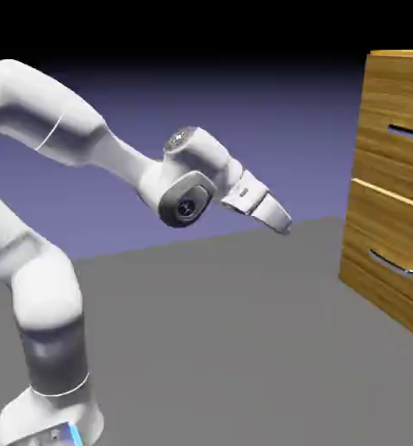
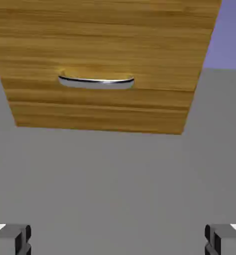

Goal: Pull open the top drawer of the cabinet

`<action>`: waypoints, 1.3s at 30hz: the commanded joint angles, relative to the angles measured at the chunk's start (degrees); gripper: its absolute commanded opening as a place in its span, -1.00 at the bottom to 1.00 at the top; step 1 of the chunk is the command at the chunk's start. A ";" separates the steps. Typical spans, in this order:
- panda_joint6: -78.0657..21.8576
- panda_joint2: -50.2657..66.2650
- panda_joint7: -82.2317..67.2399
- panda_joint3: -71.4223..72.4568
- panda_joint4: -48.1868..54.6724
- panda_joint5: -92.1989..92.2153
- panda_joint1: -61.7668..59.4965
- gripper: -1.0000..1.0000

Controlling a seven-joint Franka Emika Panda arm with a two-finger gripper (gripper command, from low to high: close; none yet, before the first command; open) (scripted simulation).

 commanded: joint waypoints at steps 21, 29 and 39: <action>-7.14 40.63 11.59 -36.16 30.19 52.33 19.74 0.00; -9.86 56.10 16.01 -49.93 41.69 72.26 27.25 0.00; -13.26 75.45 21.53 -67.15 56.07 97.18 36.65 0.00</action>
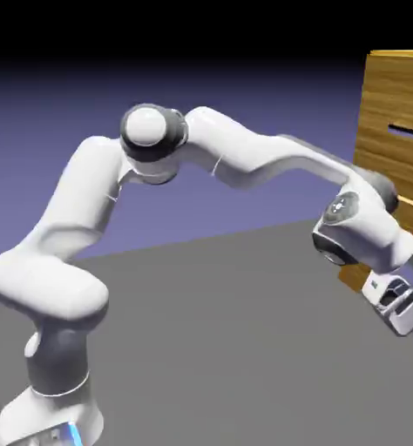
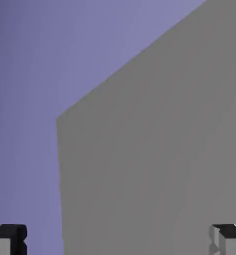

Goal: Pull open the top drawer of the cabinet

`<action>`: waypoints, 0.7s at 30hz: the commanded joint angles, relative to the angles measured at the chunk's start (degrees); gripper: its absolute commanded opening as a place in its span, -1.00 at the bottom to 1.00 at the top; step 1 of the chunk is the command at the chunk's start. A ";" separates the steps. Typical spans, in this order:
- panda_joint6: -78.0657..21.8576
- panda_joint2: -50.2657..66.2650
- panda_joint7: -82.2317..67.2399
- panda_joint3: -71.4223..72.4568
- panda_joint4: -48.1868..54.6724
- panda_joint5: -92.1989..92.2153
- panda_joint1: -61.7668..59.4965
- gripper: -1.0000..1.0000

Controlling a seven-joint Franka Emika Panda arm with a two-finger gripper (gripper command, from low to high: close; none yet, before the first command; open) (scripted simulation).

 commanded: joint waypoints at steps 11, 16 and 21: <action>-3.74 21.28 6.07 -18.94 15.82 27.41 10.34 0.00; -5.44 30.95 8.83 -27.55 23.00 39.87 15.04 0.00; -5.64 35.67 11.36 -31.59 28.43 45.06 15.83 0.00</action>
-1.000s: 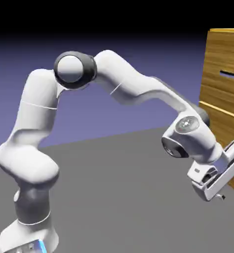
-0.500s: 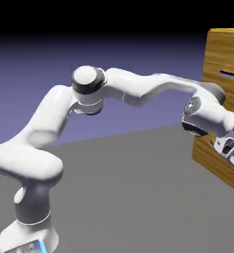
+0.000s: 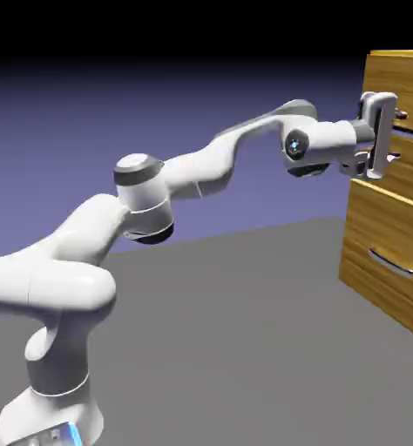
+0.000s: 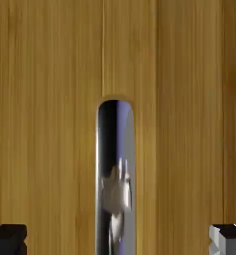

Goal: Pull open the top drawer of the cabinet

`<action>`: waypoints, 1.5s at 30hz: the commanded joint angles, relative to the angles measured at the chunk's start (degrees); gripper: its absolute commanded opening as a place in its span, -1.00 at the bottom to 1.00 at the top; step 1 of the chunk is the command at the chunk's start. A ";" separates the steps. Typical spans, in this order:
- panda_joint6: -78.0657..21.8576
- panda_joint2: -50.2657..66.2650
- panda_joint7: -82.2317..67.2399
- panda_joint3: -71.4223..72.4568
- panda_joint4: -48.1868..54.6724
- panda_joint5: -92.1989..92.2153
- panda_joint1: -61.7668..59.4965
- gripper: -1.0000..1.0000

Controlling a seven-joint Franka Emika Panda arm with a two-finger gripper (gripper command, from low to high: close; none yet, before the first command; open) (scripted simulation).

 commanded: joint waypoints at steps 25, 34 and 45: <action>-4.57 2.02 -1.93 -2.85 -11.37 2.56 6.88 -1.00; -10.25 2.53 -6.61 -5.52 -30.05 3.57 19.81 -1.00; -15.38 4.17 -9.92 -10.63 -52.89 0.98 37.72 -1.00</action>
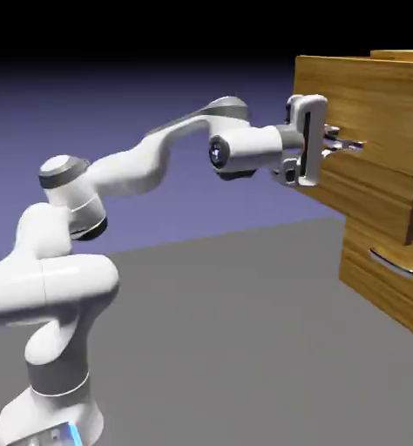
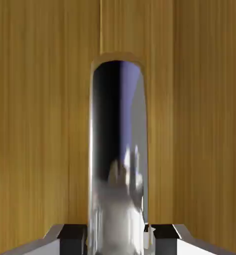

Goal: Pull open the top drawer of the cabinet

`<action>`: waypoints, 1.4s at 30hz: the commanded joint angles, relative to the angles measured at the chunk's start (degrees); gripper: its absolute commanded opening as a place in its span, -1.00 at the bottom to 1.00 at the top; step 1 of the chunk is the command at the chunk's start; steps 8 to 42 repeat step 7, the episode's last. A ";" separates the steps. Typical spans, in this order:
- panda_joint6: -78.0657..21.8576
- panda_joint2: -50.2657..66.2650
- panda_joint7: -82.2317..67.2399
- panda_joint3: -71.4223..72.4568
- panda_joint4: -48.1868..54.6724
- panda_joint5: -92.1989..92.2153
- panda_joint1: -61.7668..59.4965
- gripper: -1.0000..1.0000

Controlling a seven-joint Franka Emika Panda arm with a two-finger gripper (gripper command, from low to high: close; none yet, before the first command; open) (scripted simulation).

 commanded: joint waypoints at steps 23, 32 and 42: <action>-0.95 1.56 -0.24 -3.14 -9.70 -3.13 8.95 1.00; -0.95 1.56 -0.24 -3.14 -9.70 -3.13 8.95 1.00; -0.95 1.56 -0.24 -3.14 -9.70 -3.13 8.95 1.00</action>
